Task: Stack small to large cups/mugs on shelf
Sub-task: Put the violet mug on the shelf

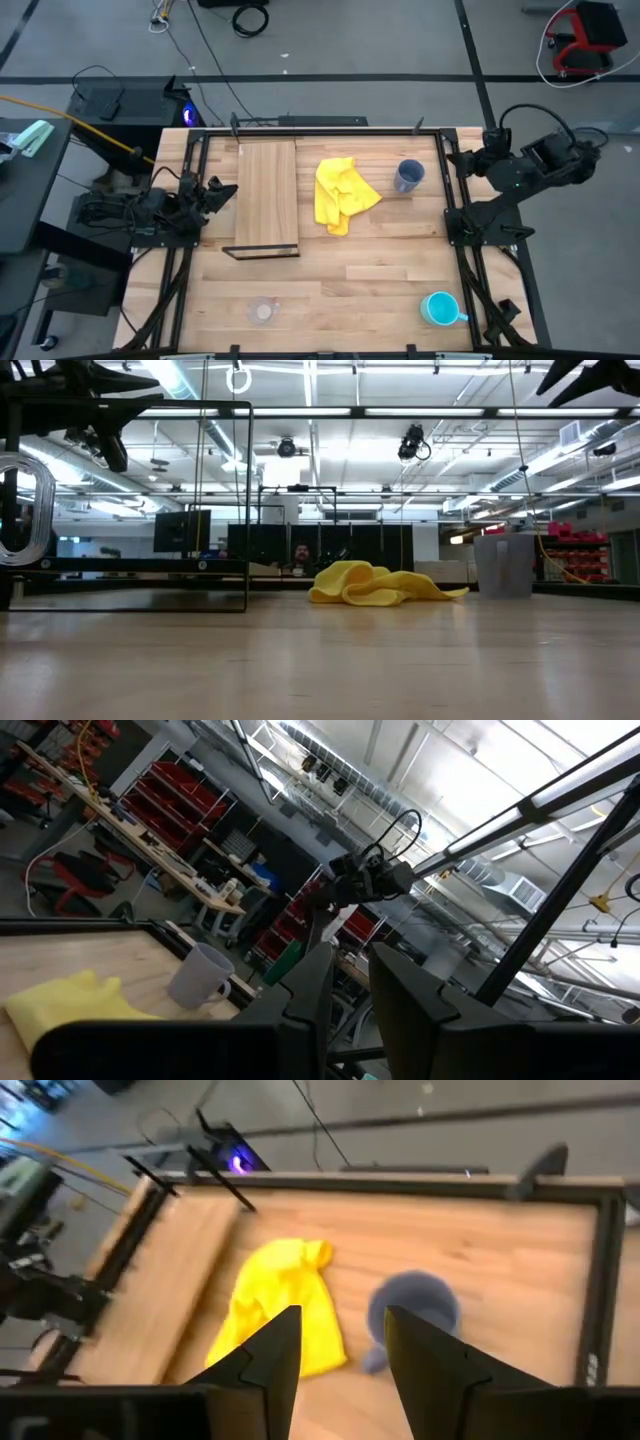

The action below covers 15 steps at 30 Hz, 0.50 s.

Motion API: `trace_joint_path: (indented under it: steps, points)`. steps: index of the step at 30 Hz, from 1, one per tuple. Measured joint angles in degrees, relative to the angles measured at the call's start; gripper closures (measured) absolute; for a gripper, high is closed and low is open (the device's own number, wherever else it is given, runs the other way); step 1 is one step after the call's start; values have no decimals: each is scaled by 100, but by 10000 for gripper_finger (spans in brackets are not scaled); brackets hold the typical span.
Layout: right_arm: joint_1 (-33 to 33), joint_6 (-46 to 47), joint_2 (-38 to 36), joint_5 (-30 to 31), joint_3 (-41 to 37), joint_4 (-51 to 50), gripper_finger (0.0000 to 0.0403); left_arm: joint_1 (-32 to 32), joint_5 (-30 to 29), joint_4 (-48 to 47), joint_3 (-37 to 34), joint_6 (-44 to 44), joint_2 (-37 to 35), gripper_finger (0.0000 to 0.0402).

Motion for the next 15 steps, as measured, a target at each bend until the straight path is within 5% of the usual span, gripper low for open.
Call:
trace_joint_path:
  steps: [5, 15]
  points:
    - [-405, -296, 130, -461, -166, -2, 252, 0, -1, -2, 0, 2, 0, 328]
    - [-794, -448, 209, -440, -166, -2, 252, 0, -1, -3, 0, 142, 0, 323]
